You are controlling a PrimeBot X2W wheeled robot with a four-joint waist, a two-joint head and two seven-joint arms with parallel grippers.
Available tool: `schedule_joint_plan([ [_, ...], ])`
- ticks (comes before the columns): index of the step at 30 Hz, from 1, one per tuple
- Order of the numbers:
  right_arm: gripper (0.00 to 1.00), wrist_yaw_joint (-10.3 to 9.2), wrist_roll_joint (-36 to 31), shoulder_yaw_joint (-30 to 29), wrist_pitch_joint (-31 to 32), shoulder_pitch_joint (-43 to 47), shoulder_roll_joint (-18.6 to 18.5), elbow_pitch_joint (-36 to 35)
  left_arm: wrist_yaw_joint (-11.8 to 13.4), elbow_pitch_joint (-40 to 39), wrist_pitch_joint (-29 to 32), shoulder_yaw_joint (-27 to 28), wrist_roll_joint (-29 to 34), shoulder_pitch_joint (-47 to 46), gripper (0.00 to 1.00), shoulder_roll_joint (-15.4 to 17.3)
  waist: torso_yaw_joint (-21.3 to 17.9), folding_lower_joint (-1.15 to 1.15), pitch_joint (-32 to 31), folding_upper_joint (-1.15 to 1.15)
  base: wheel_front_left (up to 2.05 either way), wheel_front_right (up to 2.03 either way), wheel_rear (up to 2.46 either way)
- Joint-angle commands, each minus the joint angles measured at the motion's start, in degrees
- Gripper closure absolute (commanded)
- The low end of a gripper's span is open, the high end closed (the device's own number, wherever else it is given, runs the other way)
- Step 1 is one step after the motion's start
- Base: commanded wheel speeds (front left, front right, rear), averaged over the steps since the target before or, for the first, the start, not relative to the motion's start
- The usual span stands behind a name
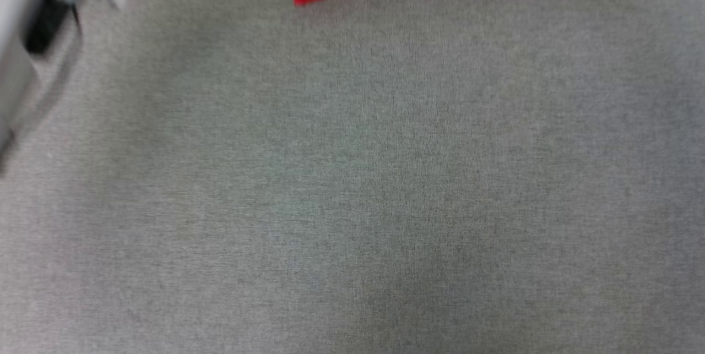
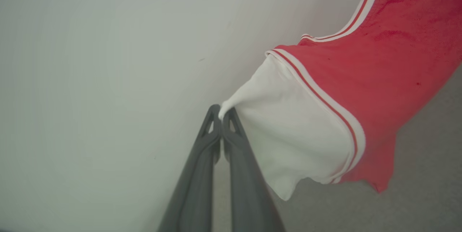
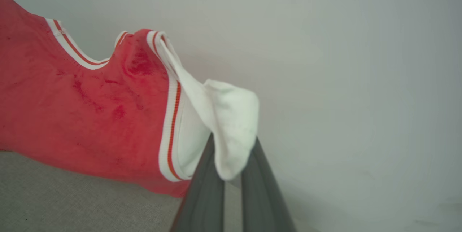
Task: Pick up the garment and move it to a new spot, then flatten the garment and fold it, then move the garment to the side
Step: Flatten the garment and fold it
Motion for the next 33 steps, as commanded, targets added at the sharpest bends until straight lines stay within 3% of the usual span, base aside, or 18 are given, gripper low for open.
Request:
schedule_joint_plan([
  [1, 1.0, -0.06, 0.3, 0.5, -0.6, 2.0, 0.0, -0.1, 0.4, -0.5, -0.5, -0.1, -0.6, 1.9, 1.0, 0.3, 0.3, -0.01, -1.2, 0.0, 0.0, 0.0, 0.0],
  [11, 1.0, -0.06, 7.5, 3.1, -5.5, 25.7, -4.5, -7.1, 6.2, -9.3, -4.2, -2.4, -7.2, 25.7, 1.0, 4.6, 0.8, -0.01, -9.1, 0.0, 0.0, 0.0, 0.0],
  [23, 1.0, -0.06, 12.2, 1.8, -1.5, 52.6, -11.3, -18.6, 12.4, -19.2, -3.9, -7.6, -12.4, 48.5, 1.0, 9.4, 0.8, -0.01, -17.9, 0.0, 0.0, 0.0, 0.0],
  [33, 1.0, -0.06, 11.0, -8.1, 2.8, 74.9, -13.3, -29.5, 17.7, -26.0, -3.8, -8.7, -17.1, 61.9, 1.0, 13.2, 0.8, -0.01, -23.9, 0.0, 0.0, 0.0, 0.0],
])
